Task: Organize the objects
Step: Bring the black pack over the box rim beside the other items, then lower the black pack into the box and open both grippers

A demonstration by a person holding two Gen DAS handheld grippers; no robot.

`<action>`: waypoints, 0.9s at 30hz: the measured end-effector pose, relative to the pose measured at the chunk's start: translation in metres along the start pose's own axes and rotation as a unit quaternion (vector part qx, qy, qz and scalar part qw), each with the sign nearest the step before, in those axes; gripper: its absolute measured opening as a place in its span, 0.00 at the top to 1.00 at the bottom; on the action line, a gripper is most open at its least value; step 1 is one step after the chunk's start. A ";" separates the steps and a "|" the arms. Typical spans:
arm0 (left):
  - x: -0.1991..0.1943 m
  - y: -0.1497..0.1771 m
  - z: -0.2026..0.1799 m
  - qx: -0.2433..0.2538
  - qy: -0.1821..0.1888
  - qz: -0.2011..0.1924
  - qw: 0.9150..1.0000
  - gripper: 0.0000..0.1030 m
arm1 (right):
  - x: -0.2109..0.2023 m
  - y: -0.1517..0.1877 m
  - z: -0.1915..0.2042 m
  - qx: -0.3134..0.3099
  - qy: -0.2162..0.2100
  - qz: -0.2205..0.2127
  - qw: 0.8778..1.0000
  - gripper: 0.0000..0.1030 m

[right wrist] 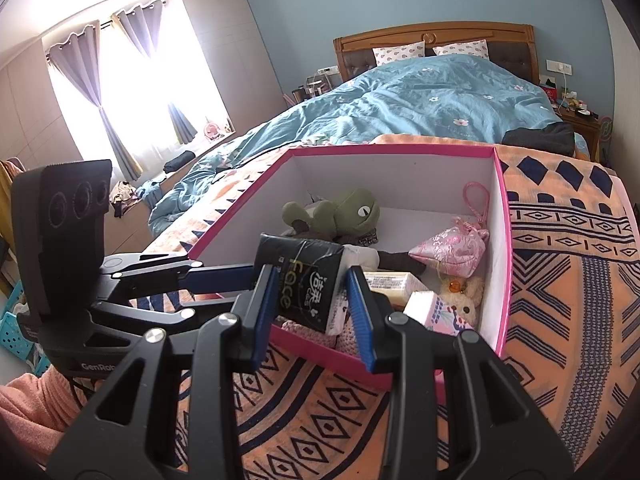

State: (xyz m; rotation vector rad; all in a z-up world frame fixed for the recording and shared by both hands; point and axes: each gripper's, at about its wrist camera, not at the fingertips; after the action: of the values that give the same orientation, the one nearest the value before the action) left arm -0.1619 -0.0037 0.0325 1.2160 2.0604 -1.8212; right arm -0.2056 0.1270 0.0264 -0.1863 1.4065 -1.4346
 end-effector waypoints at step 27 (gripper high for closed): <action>0.017 0.005 0.009 -0.011 -0.015 0.025 1.000 0.68 | 0.015 0.005 -0.006 0.006 0.005 0.022 1.000 0.63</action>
State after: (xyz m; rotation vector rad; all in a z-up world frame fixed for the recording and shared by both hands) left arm -0.1742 -0.0041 0.0163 1.2162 2.0090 -1.7801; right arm -0.2136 0.1211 0.0126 -0.1401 1.4023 -1.4085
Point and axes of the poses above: each gripper's, at about its wrist camera, not at the fingertips, and x roughly the way its jaws point, z to its left, y to its underside, and after that the axes turned 2 degrees about -z, right-handed
